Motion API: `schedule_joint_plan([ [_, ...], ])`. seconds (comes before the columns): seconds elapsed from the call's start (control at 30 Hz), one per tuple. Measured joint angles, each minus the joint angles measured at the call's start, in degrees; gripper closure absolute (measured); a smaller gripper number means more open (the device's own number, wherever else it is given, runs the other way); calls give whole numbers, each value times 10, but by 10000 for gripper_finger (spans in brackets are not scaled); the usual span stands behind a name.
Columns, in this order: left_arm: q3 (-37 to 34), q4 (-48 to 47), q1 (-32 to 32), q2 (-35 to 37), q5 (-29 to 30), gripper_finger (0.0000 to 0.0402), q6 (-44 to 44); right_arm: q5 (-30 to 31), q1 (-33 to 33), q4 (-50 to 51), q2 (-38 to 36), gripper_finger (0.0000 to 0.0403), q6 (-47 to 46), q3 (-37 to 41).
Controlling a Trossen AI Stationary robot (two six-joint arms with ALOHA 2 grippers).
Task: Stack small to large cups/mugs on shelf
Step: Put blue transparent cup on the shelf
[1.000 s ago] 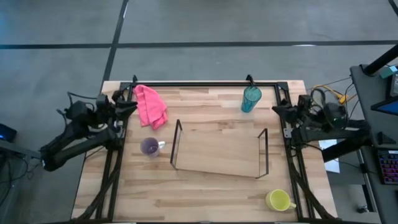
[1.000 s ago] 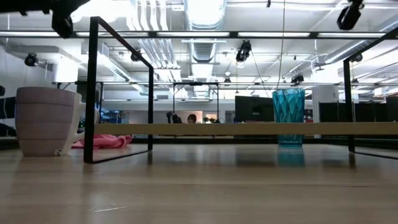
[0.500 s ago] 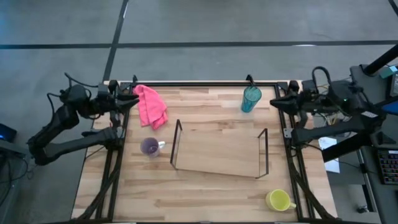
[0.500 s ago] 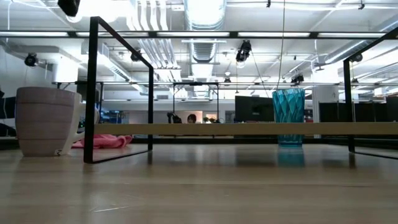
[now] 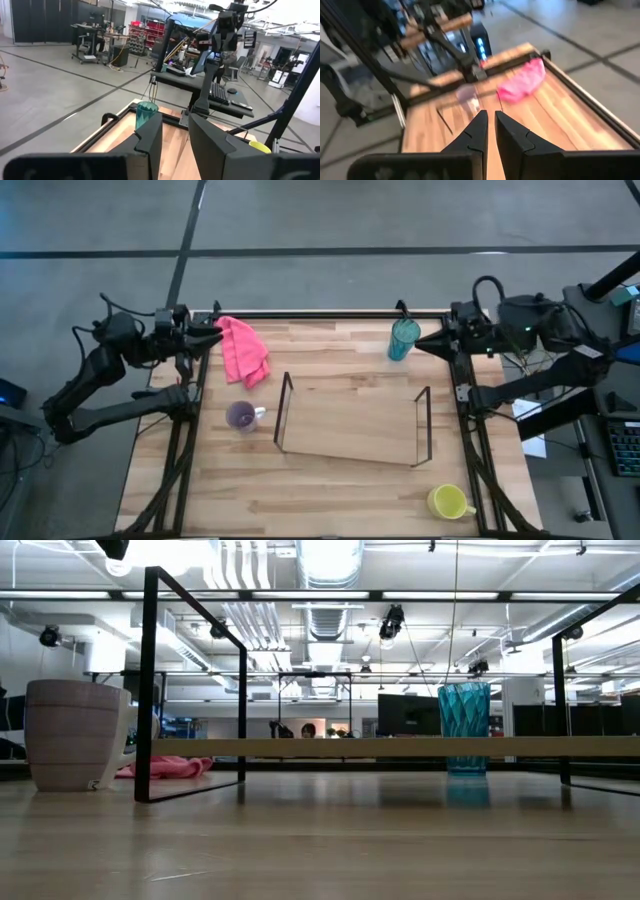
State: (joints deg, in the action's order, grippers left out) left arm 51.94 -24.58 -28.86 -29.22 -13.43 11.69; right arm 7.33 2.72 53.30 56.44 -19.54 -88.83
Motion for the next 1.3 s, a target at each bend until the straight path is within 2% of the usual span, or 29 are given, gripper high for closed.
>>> schedule_joint_plan([
  [0.23, 0, 0, 0, 9, 0, 320, 0, 0, 0, 120, 51, 374, -35, -28],
  [0.37, 0, 0, 0, 17, 0, 320, 0, 0, 0, 154, 74, 374, -40, -28],
  [0.83, -1, 1, 0, 52, 0, 320, 0, 0, 0, 70, 99, 373, -40, -28],
  [1.3, -1, 1, 0, 72, 0, 320, -1, 2, 0, 55, 101, 374, -64, -28],
])
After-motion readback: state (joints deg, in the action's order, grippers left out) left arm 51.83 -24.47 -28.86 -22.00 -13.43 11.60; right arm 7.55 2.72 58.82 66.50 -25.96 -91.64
